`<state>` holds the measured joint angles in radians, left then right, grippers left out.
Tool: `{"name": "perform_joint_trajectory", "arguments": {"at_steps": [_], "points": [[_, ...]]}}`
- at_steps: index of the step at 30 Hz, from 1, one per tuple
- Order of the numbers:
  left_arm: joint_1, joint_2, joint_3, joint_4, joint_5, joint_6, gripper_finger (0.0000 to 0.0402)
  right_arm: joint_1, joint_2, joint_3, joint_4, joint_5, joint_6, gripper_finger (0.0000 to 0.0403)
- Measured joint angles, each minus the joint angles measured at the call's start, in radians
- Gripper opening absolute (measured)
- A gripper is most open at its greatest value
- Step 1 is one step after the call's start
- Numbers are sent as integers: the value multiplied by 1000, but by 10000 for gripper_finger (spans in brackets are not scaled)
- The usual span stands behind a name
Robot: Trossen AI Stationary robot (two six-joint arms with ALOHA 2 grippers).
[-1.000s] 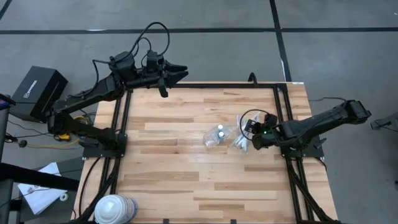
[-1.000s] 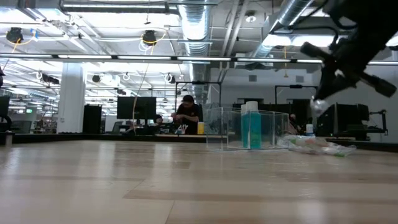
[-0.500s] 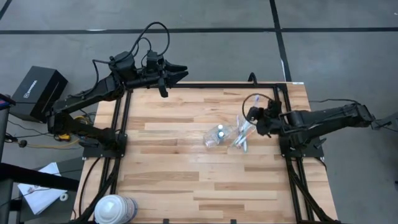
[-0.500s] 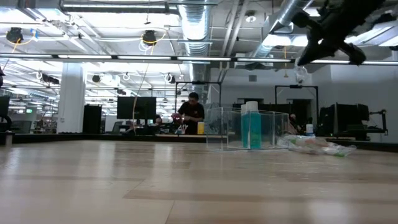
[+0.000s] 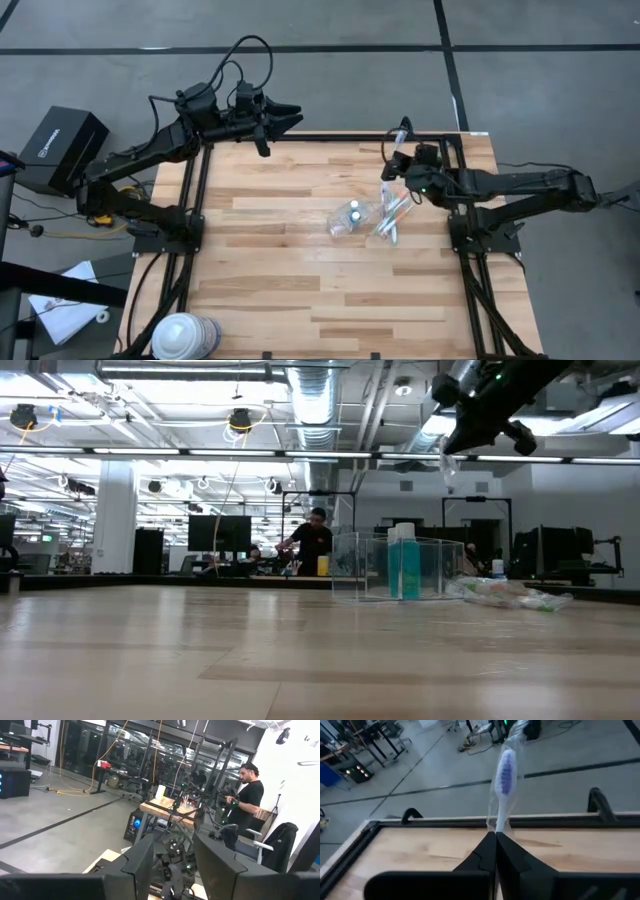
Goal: Pick & Place toothbrushing station
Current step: Put the purple toothbrush into the transparent organizer
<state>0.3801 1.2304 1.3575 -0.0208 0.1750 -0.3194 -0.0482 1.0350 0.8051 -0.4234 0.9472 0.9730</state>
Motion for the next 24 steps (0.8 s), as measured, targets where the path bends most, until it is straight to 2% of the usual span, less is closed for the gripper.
{"name": "perform_joint_trajectory", "arguments": {"at_steps": [8, 16, 24], "points": [[0, 0, 0, -7, 7, 49, 136, -27, 97, -1, 115, -31, -89, 0], [11, 0, 0, -8, 7, 55, 136, -25, 229, -1, 173, -66, -91, 0], [14, 0, 0, -9, 14, 57, 136, -26, 278, 1, 201, -78, -87, 0]]}}
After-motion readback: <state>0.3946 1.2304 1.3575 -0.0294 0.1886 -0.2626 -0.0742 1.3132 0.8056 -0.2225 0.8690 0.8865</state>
